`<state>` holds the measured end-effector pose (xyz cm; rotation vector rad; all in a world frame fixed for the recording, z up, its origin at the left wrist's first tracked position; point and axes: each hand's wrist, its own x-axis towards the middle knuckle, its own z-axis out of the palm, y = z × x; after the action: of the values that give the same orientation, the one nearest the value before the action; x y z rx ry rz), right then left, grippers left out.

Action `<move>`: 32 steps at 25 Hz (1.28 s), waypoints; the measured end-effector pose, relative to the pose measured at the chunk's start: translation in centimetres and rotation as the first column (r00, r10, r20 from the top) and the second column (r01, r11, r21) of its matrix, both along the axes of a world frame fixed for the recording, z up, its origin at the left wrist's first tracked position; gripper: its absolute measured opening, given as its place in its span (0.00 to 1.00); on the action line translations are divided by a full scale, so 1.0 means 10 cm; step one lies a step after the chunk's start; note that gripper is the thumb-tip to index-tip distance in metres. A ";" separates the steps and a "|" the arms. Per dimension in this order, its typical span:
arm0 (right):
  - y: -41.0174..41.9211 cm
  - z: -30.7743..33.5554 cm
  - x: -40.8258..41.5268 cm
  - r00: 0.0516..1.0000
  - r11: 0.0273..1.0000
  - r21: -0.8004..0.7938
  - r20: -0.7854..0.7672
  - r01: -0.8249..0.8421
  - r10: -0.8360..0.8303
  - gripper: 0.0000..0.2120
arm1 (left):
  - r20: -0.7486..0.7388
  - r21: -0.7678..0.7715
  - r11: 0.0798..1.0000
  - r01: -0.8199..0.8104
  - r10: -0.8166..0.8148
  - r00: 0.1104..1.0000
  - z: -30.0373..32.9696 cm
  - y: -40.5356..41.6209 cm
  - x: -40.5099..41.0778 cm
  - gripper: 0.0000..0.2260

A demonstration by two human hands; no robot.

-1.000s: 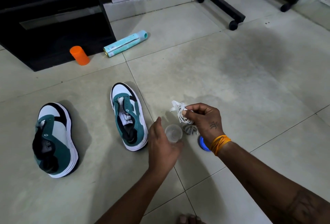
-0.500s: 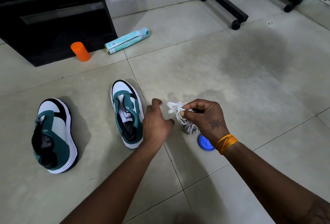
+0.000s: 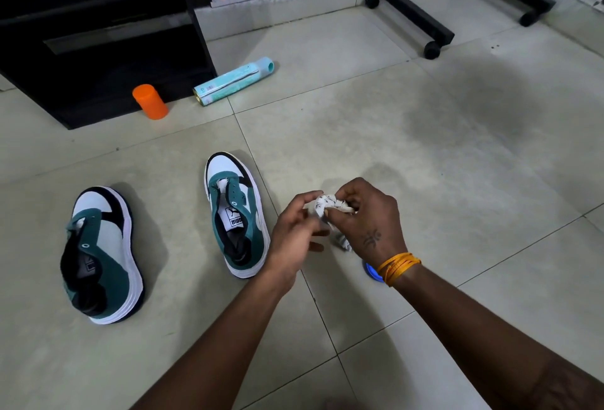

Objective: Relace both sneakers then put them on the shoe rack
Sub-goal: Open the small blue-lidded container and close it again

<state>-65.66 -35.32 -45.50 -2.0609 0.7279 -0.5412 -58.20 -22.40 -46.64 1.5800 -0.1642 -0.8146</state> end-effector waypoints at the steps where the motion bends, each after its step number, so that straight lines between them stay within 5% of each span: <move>1: 0.02 -0.02 0.00 1.000 0.998 -0.056 0.021 -0.014 0.015 0.11 | -0.063 -0.022 0.999 -0.037 0.035 0.997 0.02 0.00 0.01 0.17; 5: 0.04 -0.06 0.04 0.988 0.980 -0.141 0.047 -0.139 0.146 0.08 | -0.094 -0.059 0.983 -0.172 0.166 0.982 0.00 -0.02 0.05 0.07; 8: 0.05 -0.06 0.04 0.950 0.943 -0.148 0.049 -0.297 0.307 0.16 | -0.094 -0.060 0.966 -0.252 0.246 0.965 0.00 0.00 0.15 0.07; 12: 0.05 -0.09 0.04 0.971 0.940 -0.296 0.112 -0.170 0.210 0.12 | -0.102 -0.089 0.969 -0.229 0.219 0.970 0.05 0.00 0.17 0.08; 18: 0.02 -0.11 0.12 0.986 0.959 -0.252 0.066 -0.131 0.152 0.11 | -0.151 -0.158 0.968 -0.194 0.171 0.974 0.03 0.01 0.09 0.13; 23: 0.08 -0.12 0.05 0.960 0.961 -0.150 0.123 -0.231 0.250 0.09 | -0.161 -0.125 0.953 -0.276 0.255 0.953 -0.01 0.06 0.15 0.13; 26: 0.01 -0.19 0.09 0.979 0.985 -0.072 0.115 -0.158 0.166 0.08 | -0.175 -0.133 0.954 -0.267 0.243 0.954 -0.02 0.03 0.11 0.14; 32: -0.13 -0.27 -0.02 0.997 0.895 0.441 -0.004 -0.068 0.078 0.15 | -0.156 -0.100 0.976 -0.194 0.177 0.972 -0.10 0.00 0.07 0.15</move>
<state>-65.85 -36.63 -48.15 -1.6623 0.7081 -0.2775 -57.54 -22.43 -47.62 1.3987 0.0429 -0.7575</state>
